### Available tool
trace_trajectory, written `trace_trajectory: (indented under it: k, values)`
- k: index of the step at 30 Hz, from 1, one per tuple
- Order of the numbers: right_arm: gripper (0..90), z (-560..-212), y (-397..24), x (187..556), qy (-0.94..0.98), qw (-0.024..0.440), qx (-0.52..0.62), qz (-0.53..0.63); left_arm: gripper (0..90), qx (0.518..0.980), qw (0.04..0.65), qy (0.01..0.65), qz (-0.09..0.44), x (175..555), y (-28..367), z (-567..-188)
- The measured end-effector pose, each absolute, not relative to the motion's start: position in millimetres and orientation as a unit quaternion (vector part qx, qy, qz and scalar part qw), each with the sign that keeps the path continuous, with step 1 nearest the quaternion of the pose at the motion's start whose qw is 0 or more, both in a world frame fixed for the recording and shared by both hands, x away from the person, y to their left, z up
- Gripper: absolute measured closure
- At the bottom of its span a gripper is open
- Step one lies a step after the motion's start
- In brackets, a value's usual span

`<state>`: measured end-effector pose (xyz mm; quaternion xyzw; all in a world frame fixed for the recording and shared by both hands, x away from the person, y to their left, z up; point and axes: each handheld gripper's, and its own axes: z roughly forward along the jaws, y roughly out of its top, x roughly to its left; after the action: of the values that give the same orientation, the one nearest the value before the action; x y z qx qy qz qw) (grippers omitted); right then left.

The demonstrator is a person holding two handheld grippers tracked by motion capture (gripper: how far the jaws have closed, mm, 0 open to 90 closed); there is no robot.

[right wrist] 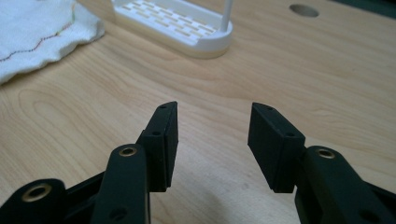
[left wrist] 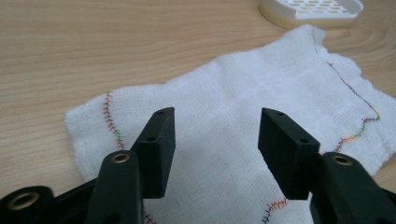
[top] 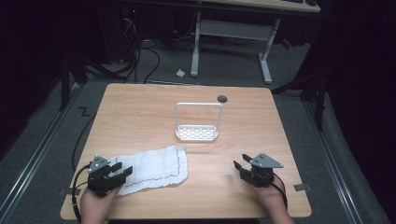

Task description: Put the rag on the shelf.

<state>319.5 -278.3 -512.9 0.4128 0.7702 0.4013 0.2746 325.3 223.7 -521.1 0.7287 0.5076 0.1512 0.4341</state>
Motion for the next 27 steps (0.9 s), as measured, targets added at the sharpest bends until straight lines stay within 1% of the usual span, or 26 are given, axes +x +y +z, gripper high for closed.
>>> trace_trajectory:
  k: [2,5,8,12,15,16,17,18,19,20,21,23,24,27]
  values:
    - [53.7,-515,-277,321,0.773,0.258,0.417,0.402,45.5,0.728,0.437,0.507,0.149,326,221,-520]
    - [54.2,-517,-275,321,0.778,0.245,0.416,0.401,44.9,0.731,0.436,0.501,0.157,326,218,-519]
    - [54.4,-517,-274,321,0.78,0.246,0.411,0.403,44.0,0.747,0.416,0.493,0.163,328,218,-521]
    - [54.4,-518,-269,323,0.78,0.237,0.412,0.406,43.7,0.745,0.418,0.493,0.164,327,223,-519]
    - [55.1,-522,-257,324,0.792,0.224,0.403,0.401,44.6,0.744,0.417,0.495,0.164,329,230,-519]
    - [60.4,-523,-244,322,0.801,0.214,0.392,0.399,58.9,0.755,0.411,0.484,0.164,329,232,-520]
    - [67.1,-522,-236,320,0.807,0.212,0.387,0.393,62.9,0.762,0.399,0.48,0.172,329,231,-519]
    - [75.1,-522,-227,318,0.814,0.212,0.38,0.385,71.4,0.768,0.39,0.476,0.178,330,231,-519]
    - [75.1,-522,-227,318,0.814,0.212,0.38,0.385,77.7,0.768,0.39,0.476,0.178,330,231,-519]
    - [86.1,-522,-211,315,0.826,0.208,0.364,0.376,81.1,0.772,0.385,0.473,0.18,330,231,-519]
    - [89.6,-522,-203,315,0.83,0.202,0.359,0.376,85.9,0.773,0.385,0.47,0.181,331,231,-519]
    - [90.0,-522,-199,315,0.833,0.197,0.353,0.378,88.9,0.776,0.381,0.467,0.189,333,233,-518]
    - [90.0,-521,-184,314,0.839,0.185,0.34,0.382,89.1,0.77,0.385,0.474,0.186,334,239,-519]
    - [90.0,-519,-171,312,0.842,0.174,0.327,0.391,88.4,0.755,0.397,0.489,0.184,334,249,-518]
